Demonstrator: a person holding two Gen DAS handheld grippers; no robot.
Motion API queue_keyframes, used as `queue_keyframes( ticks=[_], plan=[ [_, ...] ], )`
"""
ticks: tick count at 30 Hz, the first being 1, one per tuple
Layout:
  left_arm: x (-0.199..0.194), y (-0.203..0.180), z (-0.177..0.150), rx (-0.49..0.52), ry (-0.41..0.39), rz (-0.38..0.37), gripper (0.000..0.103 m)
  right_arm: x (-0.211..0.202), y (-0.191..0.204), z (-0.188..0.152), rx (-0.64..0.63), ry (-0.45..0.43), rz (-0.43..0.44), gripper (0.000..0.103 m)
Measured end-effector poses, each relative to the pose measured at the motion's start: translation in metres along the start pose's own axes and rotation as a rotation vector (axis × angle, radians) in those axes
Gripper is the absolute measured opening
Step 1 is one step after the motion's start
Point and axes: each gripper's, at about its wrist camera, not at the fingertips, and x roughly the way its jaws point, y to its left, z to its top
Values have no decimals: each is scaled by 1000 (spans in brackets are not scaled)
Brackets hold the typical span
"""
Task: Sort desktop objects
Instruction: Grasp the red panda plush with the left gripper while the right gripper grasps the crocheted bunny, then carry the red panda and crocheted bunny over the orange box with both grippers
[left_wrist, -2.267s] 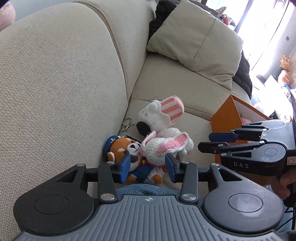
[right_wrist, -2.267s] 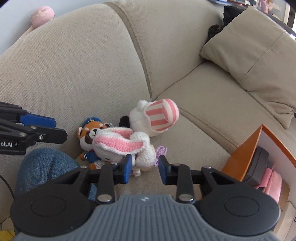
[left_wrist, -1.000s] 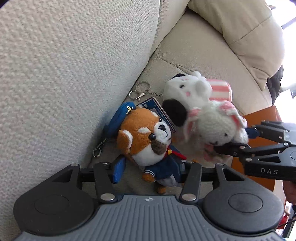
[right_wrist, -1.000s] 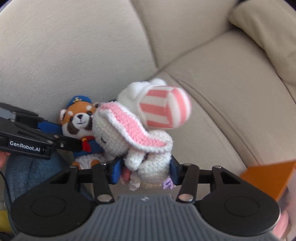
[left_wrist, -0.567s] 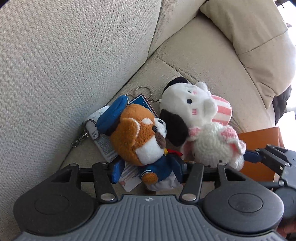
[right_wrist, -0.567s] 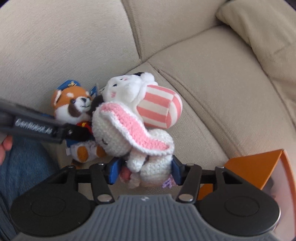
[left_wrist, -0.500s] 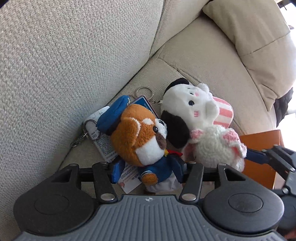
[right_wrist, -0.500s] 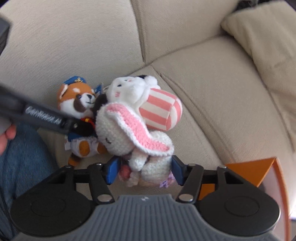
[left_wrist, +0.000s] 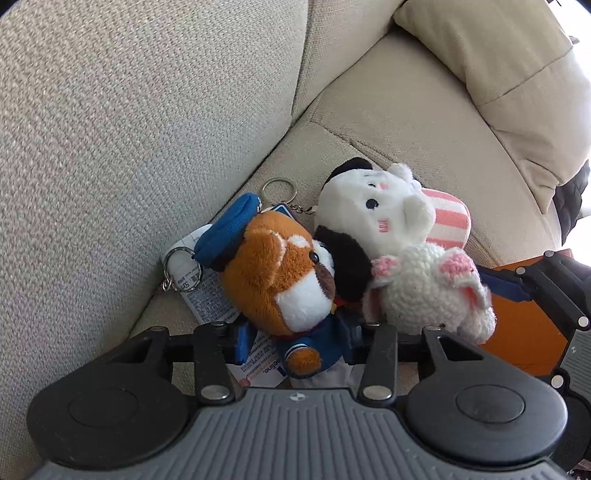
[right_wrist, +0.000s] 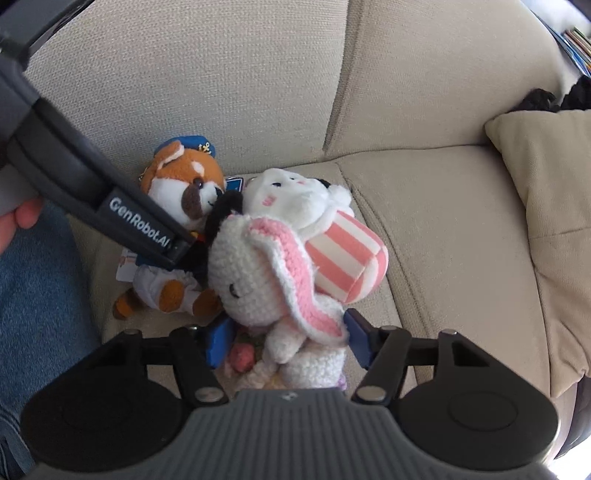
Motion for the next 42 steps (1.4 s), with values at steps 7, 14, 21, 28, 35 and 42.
queue_keyframes(
  ticks=[7,14,21,28,35,42],
  plan=[
    [-13,-10,-8,26,-51,-29,44,-26,-17,-5,213,-29,86,45],
    [-63,-22,-26,79,-153,-71,44,-49,-29,-15,428,-74,173,16],
    [-85,-28,-32,138,-199,-59,44,-50,-14,-22,516,-44,214,16],
    [-110,-10,-48,143,-220,-64,44,-34,-3,-29,550,-2,188,20],
    [-119,4,-48,127,-230,-92,44,-59,-1,-26,491,-42,129,40],
    [-118,7,-47,124,-225,-108,44,-52,23,-17,370,-19,128,64]
  ],
)
